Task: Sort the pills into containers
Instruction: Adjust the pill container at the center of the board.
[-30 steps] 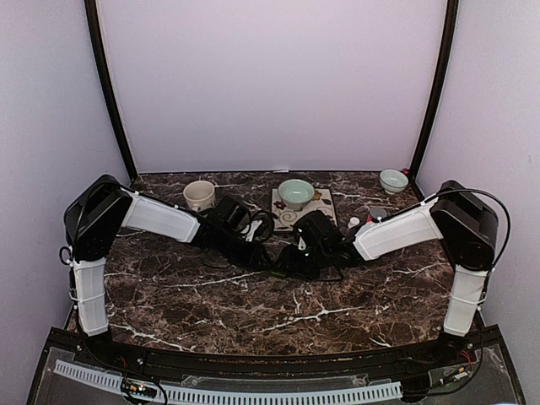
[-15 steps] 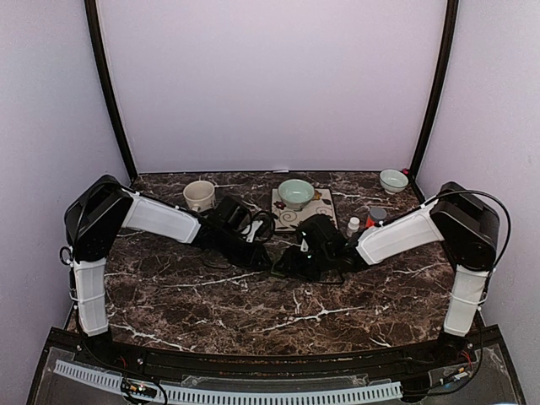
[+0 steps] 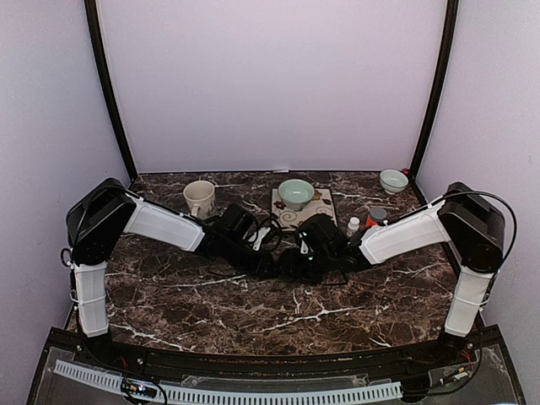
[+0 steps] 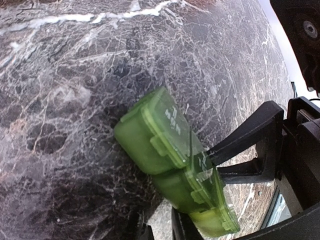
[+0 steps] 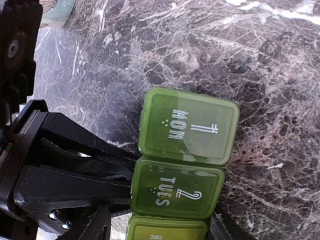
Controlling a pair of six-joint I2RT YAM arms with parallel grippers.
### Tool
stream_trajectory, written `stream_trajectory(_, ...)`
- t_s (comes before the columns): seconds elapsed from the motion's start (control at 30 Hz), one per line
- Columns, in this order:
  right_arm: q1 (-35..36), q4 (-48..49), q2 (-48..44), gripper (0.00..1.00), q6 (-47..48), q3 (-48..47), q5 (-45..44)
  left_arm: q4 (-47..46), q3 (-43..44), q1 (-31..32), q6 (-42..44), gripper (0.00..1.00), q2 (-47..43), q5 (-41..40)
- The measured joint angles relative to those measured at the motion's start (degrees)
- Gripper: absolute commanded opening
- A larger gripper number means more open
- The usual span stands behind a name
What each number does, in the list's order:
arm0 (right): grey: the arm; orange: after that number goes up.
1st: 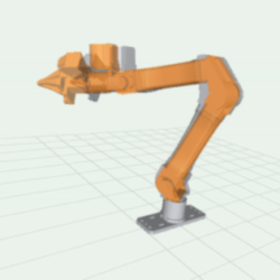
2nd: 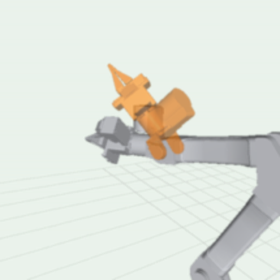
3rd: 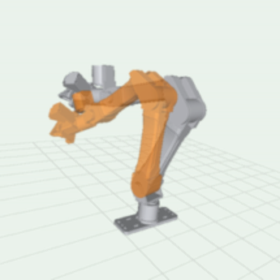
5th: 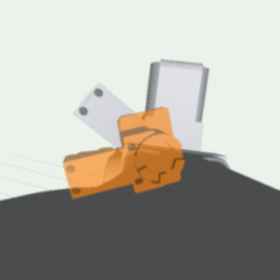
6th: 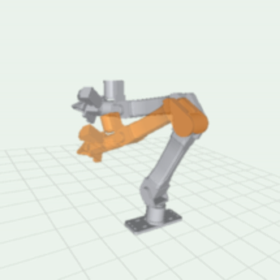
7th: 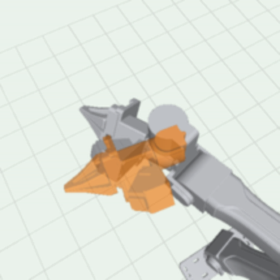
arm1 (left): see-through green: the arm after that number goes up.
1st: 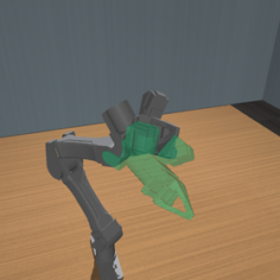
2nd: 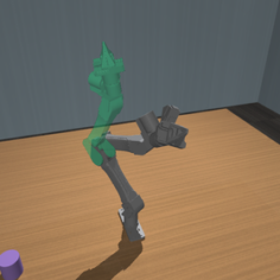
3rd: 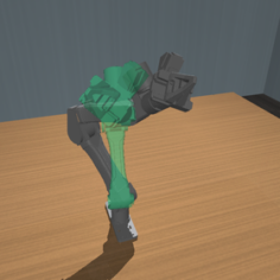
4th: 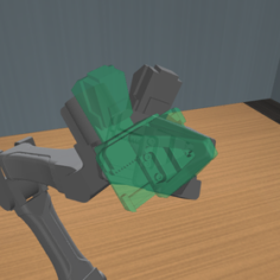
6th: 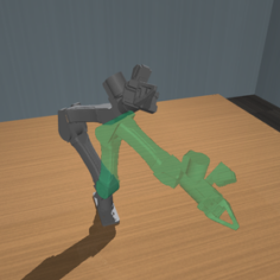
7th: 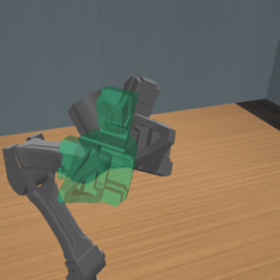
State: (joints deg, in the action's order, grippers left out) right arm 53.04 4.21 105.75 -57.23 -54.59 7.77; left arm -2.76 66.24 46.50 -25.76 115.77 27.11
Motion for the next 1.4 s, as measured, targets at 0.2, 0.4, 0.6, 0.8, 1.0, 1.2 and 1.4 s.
stream_trajectory(0.2,0.0,-3.5,-0.3,0.51,2.1,-0.9,-0.5,-1.8,-1.6,0.3,-0.3,0.19,-0.7,-0.7)
stream_trajectory(0.4,0.4,-5.9,-0.5,0.44,4.6,-1.2,-1.1,-2.0,-3.0,1.0,-0.7,0.19,-1.9,-1.6)
stream_trajectory(0.6,0.8,-9.5,-0.5,0.44,7.5,-2.6,-2.5,-0.9,-3.3,1.4,-0.9,0.21,-2.6,-2.1)
stream_trajectory(0.8,0.8,-18.4,-1.3,0.46,18.4,-5.1,-8.2,3.0,-4.5,2.4,0.0,0.23,-5.0,-4.3)
stream_trajectory(1.0,0.7,-25.6,-2.6,0.49,31.9,-5.5,-13.9,7.5,-7.2,2.1,1.1,0.24,-8.9,-7.4)
stream_trajectory(1.2,0.7,-28.5,-4.1,0.51,41.4,-5.0,-15.8,11.3,-9.9,-0.7,1.4,0.26,-12.7,-9.3)
stream_trajectory(1.4,0.7,-30.4,-3.9,0.53,44.3,-7.0,-16.6,13.0,-9.9,-2.1,1.4,0.26,-14.4,-10.4)
